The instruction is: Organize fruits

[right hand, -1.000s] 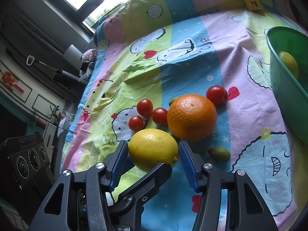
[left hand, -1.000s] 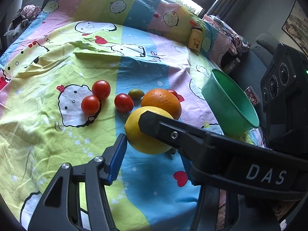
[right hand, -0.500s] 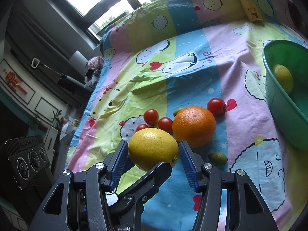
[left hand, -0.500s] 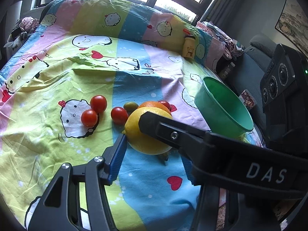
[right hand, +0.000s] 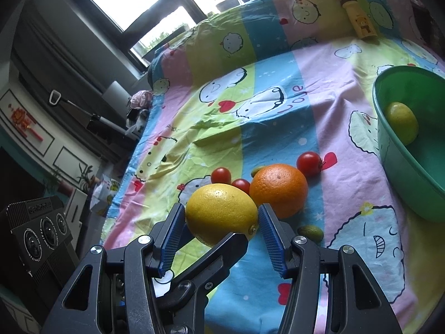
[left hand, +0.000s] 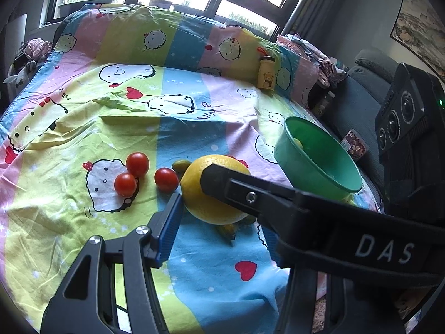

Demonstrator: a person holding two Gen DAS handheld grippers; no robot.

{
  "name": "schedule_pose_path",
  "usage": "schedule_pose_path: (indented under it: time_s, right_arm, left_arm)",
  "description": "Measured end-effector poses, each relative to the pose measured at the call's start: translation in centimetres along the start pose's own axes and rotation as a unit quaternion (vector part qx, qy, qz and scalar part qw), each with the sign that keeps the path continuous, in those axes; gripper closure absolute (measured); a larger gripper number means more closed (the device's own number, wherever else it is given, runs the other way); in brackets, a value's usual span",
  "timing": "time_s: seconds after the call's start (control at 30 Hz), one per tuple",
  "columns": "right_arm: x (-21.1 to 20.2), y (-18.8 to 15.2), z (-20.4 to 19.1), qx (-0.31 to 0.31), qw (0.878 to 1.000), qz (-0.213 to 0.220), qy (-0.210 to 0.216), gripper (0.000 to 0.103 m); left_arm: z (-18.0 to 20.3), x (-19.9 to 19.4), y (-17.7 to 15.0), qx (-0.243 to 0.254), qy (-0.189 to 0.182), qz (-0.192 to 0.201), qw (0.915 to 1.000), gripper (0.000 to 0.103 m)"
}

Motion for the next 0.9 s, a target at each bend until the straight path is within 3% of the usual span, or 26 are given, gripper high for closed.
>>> schedule_pose_path:
  time_s: [0.9]
  right_arm:
    - [-1.7,0.7,0.5,0.013,1.000,0.019,0.010,0.045]
  left_arm:
    - [1.5,0.1,1.1,0.030,0.001,0.013,0.9995,0.050]
Point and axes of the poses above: each gripper's, at about its wrist camera, not at the fingertips, and x roughly the way its jaws point, z to its right, y to its top, the point moved 7 cm from there along x, roughly the way its jaws point, and after that the axes turned 10 degrees about x, right-handed, at the moved point
